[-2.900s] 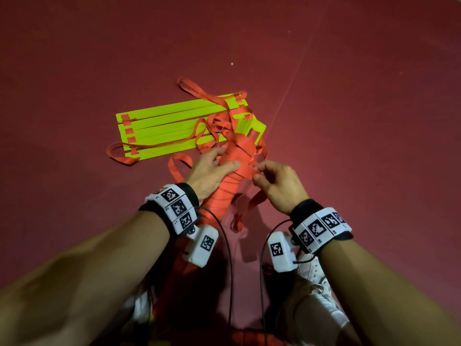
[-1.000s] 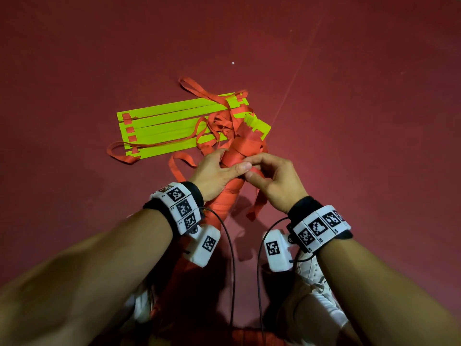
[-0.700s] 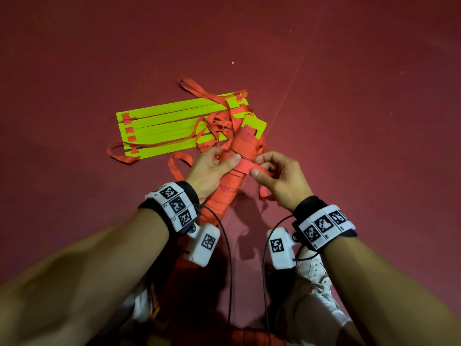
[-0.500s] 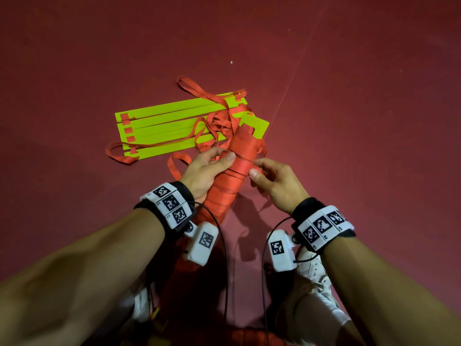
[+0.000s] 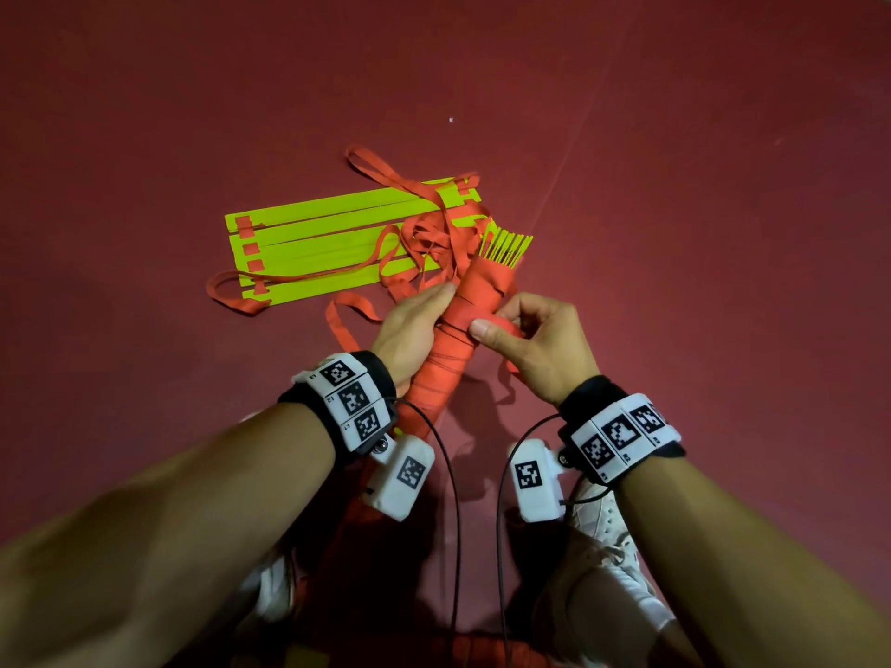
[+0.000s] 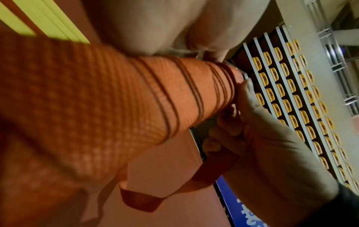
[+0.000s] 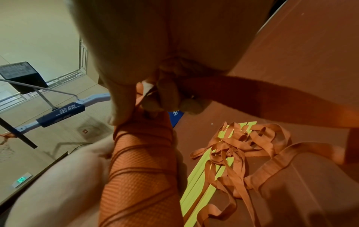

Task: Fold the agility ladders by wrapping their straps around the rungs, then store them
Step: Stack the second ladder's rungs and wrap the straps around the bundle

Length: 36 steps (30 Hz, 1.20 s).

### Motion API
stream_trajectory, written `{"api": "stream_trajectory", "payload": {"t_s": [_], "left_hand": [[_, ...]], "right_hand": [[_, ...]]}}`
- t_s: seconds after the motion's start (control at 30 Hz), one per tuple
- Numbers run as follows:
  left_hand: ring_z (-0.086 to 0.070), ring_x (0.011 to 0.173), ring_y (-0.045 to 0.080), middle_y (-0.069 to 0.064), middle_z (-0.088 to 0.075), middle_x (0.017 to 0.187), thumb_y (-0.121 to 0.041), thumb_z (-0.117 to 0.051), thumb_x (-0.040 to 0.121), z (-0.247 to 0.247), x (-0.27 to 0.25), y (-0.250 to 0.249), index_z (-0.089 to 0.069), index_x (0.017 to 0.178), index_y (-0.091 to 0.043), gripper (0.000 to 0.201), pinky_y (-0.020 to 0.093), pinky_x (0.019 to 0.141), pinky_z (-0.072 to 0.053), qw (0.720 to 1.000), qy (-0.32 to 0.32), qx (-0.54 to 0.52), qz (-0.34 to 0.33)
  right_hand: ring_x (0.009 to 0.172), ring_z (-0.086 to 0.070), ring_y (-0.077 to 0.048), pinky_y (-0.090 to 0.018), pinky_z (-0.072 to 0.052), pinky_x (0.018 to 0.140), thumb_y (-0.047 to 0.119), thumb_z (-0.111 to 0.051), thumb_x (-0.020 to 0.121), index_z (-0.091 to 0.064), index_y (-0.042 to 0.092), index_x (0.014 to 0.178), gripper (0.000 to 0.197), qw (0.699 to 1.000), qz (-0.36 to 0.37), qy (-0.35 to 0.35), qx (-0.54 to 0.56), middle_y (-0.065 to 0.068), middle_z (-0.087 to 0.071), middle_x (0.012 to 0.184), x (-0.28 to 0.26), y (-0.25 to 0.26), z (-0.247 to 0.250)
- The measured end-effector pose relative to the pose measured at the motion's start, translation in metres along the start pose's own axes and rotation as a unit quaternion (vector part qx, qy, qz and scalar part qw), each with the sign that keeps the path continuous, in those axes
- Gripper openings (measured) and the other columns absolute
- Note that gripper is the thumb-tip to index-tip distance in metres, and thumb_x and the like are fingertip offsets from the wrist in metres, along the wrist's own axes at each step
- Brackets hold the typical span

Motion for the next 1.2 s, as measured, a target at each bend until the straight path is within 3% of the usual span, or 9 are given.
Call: {"api": "stream_trajectory", "payload": {"t_s": [0.07, 0.2, 0.33, 0.47, 0.67, 0.83, 1.0, 1.07, 1.2], "left_hand": [[-0.069, 0.110, 0.021, 0.006, -0.073, 0.117, -0.057, -0.061, 0.092, -0.005, -0.002, 0.000, -0.067, 0.125, -0.012, 0.057, 0.046, 0.104, -0.051, 0.999, 0.043, 0.026, -0.018], [-0.071, 0.096, 0.005, -0.003, -0.075, 0.102, -0.050, -0.081, 0.075, -0.004, -0.002, -0.002, -0.065, 0.122, -0.014, 0.061, 0.025, 0.088, -0.054, 0.988, 0.098, 0.095, -0.071], [-0.072, 0.092, 0.020, 0.003, -0.076, 0.099, -0.046, -0.088, 0.062, 0.000, -0.001, 0.001, -0.070, 0.107, -0.022, 0.054, 0.044, 0.088, -0.057, 0.986, 0.102, 0.103, -0.080], [-0.070, 0.104, 0.037, 0.017, -0.073, 0.111, -0.054, -0.090, 0.057, 0.000, -0.002, 0.002, -0.068, 0.116, -0.013, 0.075, 0.061, 0.098, -0.052, 0.990, 0.075, 0.089, -0.077], [-0.070, 0.081, 0.023, 0.007, -0.075, 0.090, -0.041, -0.081, 0.060, 0.000, -0.006, -0.004, -0.074, 0.093, -0.022, 0.039, 0.037, 0.076, -0.058, 0.991, 0.109, 0.054, -0.059], [-0.070, 0.065, 0.020, 0.009, -0.074, 0.079, -0.017, -0.079, 0.076, 0.009, -0.003, 0.001, -0.077, 0.087, -0.017, 0.012, 0.031, 0.060, -0.059, 0.996, 0.082, 0.023, -0.036], [-0.068, 0.075, 0.029, 0.018, -0.072, 0.089, -0.030, -0.080, 0.068, 0.010, 0.000, 0.005, -0.080, 0.090, -0.013, 0.027, 0.046, 0.079, -0.057, 0.996, 0.087, -0.020, 0.016], [-0.067, 0.079, 0.031, 0.022, -0.070, 0.094, -0.024, -0.075, 0.075, 0.013, 0.001, 0.005, -0.077, 0.099, -0.008, 0.029, 0.050, 0.086, -0.054, 0.995, 0.085, -0.052, 0.024], [-0.060, 0.071, 0.023, 0.011, -0.064, 0.086, -0.019, -0.062, 0.086, 0.019, 0.006, 0.003, -0.065, 0.100, -0.010, 0.017, 0.032, 0.067, -0.051, 0.996, 0.040, -0.075, 0.027]], "right_hand": [[0.056, -0.050, -0.020, -0.036, -0.042, 0.054, 0.062, -0.080, 0.065, -0.061, 0.018, 0.070, 0.048, 1.000, -0.003, 0.004, 0.007, -0.017, -0.061, 0.065, 0.000, 0.001, -0.001], [0.053, -0.051, -0.020, -0.026, -0.040, 0.046, 0.044, -0.075, 0.081, -0.065, 0.024, 0.078, 0.023, 0.999, 0.002, 0.040, 0.014, 0.012, -0.054, 0.059, -0.004, 0.001, -0.001], [0.049, -0.054, -0.016, -0.027, -0.044, 0.044, 0.018, -0.072, 0.090, -0.066, 0.018, 0.084, 0.009, 0.997, 0.008, 0.055, 0.053, 0.013, -0.060, 0.062, -0.007, 0.001, 0.001], [0.052, -0.050, -0.025, -0.031, -0.041, 0.045, 0.023, -0.077, 0.084, -0.063, 0.019, 0.077, 0.016, 0.997, -0.017, 0.027, 0.065, 0.014, -0.053, 0.054, -0.006, -0.009, 0.001], [0.047, -0.040, -0.009, -0.019, -0.034, 0.043, 0.044, -0.076, 0.078, -0.058, 0.020, 0.090, 0.032, 0.991, -0.063, 0.054, 0.108, 0.000, -0.051, 0.065, -0.006, -0.023, -0.004], [0.052, -0.047, -0.012, -0.020, -0.037, 0.042, 0.046, -0.067, 0.085, -0.059, 0.015, 0.104, 0.037, 0.990, -0.059, 0.085, 0.092, -0.013, -0.054, 0.077, -0.008, -0.019, -0.009], [0.055, -0.047, -0.021, -0.030, -0.038, 0.047, 0.052, -0.071, 0.082, -0.056, 0.020, 0.086, 0.035, 0.993, -0.046, 0.070, 0.088, -0.026, -0.054, 0.070, -0.005, -0.015, -0.011], [0.051, -0.048, -0.017, -0.025, -0.039, 0.045, 0.037, -0.072, 0.088, -0.056, 0.016, 0.086, 0.026, 0.991, -0.040, 0.074, 0.104, -0.020, -0.055, 0.066, -0.006, -0.014, -0.009], [0.059, -0.053, -0.013, -0.024, -0.043, 0.055, 0.022, -0.071, 0.086, -0.061, 0.012, 0.091, 0.015, 0.988, -0.037, 0.091, 0.123, -0.001, -0.064, 0.070, -0.006, -0.018, -0.010]]}}
Point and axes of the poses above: each hand's wrist, its own x-axis towards the middle knuckle, its own z-axis out of the back of the hand, y = z × x, the point moved 4 cm from there along x, towards the middle knuckle
